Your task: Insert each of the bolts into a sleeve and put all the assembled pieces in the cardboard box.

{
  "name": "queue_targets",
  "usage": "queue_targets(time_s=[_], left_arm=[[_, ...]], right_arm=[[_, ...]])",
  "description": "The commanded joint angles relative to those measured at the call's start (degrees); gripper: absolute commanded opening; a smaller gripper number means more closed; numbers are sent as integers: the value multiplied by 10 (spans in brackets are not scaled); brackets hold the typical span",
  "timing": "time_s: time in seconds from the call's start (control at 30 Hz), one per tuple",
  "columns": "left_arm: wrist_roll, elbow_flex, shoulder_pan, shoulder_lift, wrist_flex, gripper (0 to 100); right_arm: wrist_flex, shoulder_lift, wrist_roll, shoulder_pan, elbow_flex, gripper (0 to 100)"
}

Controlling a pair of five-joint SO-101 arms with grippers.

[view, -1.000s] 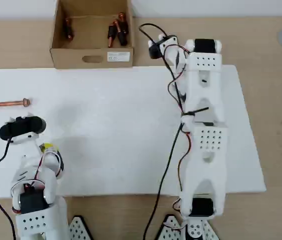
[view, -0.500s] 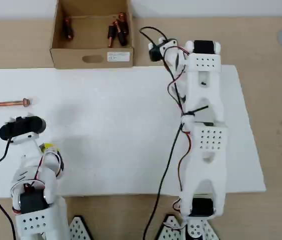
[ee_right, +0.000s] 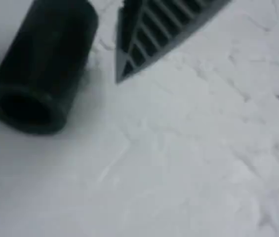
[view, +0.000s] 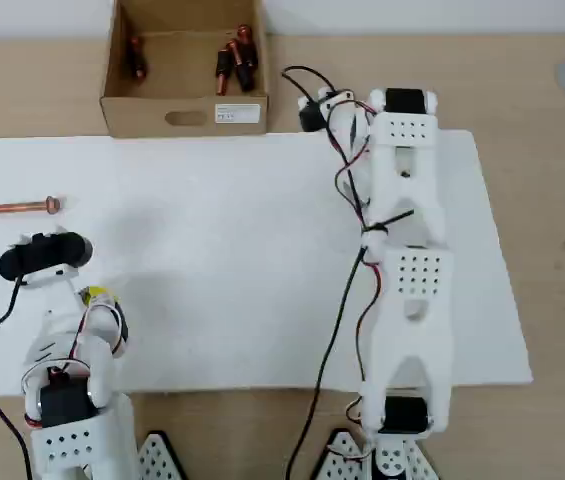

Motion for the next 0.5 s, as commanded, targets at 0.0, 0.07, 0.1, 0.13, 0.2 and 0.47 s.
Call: queue_targets(time_s=[0.0, 0.07, 0.1, 0.13, 0.2, 0.47], left_arm=[[3, -3, 6, -3, 0, 2], [3, -3, 6, -3, 0, 2], [3, -3, 6, -3, 0, 2], [3, -3, 6, -3, 0, 2], [3, -3, 6, -3, 0, 2], [3, -3, 6, -3, 0, 2]], right_arm=[[-1, 18, -4, 4, -30, 168], [4, 25, -4, 4, -37, 130], [6, 27, -4, 4, -40, 117], [6, 27, -4, 5, -40, 108], [6, 26, -2, 5, -40, 96], [14, 6, -4, 7, -80, 10]])
